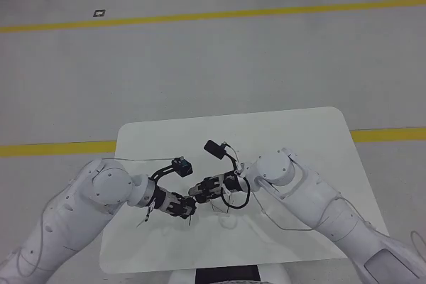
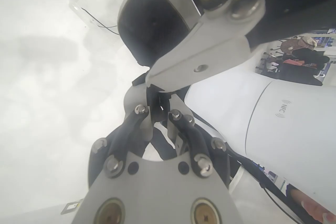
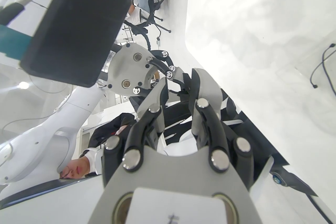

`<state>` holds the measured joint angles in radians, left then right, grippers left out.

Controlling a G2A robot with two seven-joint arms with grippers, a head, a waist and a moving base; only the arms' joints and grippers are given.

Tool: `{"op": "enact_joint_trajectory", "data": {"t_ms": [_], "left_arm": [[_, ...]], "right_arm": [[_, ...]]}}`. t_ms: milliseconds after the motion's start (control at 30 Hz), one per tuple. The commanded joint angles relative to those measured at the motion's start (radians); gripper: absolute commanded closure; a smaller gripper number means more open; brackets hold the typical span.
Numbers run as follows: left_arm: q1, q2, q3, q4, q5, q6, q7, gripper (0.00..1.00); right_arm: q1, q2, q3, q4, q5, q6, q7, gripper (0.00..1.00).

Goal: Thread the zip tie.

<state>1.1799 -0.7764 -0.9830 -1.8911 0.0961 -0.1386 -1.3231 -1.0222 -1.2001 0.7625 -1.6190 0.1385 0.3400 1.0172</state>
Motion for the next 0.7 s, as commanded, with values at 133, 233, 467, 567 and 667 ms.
{"op": "enact_joint_trajectory", "data": {"t_ms": [133,233,467,567,667], "left_arm": [[0.000,0.000,0.000,0.000,0.000,0.000,0.000,1.00],[0.000,0.000,0.000,0.000,0.000,0.000,0.000,1.00],[0.000,0.000,0.000,0.000,0.000,0.000,0.000,1.00],[0.000,0.000,0.000,0.000,0.000,0.000,0.000,1.00],[0.000,0.000,0.000,0.000,0.000,0.000,0.000,1.00]], "right_arm": [[0.001,0.002,0.004,0.000,0.005,0.000,0.006,0.80],[0.003,0.003,0.003,0.004,0.007,0.000,0.012,0.80],[0.007,0.004,0.002,0.009,0.011,0.000,0.023,0.82],[0.009,0.004,0.001,0.011,0.011,0.000,0.027,0.82],[0.013,0.004,-0.002,0.015,0.011,0.000,0.031,0.81]]}}
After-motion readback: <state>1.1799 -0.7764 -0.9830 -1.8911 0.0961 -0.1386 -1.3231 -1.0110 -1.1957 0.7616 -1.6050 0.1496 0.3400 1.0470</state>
